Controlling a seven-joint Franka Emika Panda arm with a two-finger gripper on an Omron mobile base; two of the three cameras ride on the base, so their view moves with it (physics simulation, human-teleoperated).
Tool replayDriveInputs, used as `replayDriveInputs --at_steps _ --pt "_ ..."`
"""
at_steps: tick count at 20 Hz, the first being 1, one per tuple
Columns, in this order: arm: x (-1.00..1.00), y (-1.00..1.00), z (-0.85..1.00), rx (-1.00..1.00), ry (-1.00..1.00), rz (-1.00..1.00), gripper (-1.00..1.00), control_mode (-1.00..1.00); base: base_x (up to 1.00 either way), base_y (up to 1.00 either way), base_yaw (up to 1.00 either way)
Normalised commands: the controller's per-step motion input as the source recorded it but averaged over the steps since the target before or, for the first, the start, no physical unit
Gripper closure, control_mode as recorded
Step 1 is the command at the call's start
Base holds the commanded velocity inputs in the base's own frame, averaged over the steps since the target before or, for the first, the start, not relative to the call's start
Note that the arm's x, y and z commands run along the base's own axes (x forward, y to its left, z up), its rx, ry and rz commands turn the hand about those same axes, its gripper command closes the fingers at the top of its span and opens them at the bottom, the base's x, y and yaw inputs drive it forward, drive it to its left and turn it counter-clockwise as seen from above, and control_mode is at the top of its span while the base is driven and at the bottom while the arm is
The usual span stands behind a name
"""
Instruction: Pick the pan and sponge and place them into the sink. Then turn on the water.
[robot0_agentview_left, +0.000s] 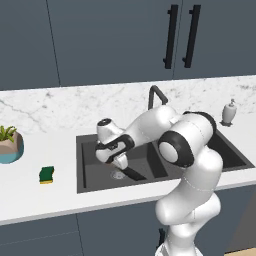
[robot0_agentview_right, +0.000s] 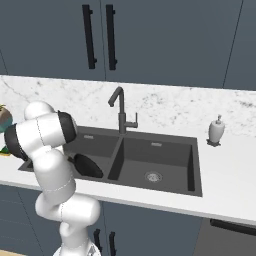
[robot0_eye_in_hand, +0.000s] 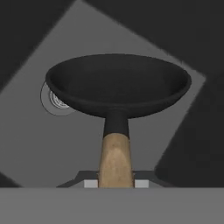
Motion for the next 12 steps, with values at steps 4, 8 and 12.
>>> replayDriveInputs --at_steps 4,8,12 --pt "0.21 -0.41 -0.21 -0.16 -0.31 -0.02 1.0 -1.0 0.0 0.0 0.0" --pt "0.22 -0.37 -0.05 -0.12 -0.28 -0.01 1.0 -1.0 0.0 0.0 0.0" --pt "0.46 -0.23 -0.03 -0.02 -0.07 0.0 1.0 -1.0 0.0 0.0 0.0"
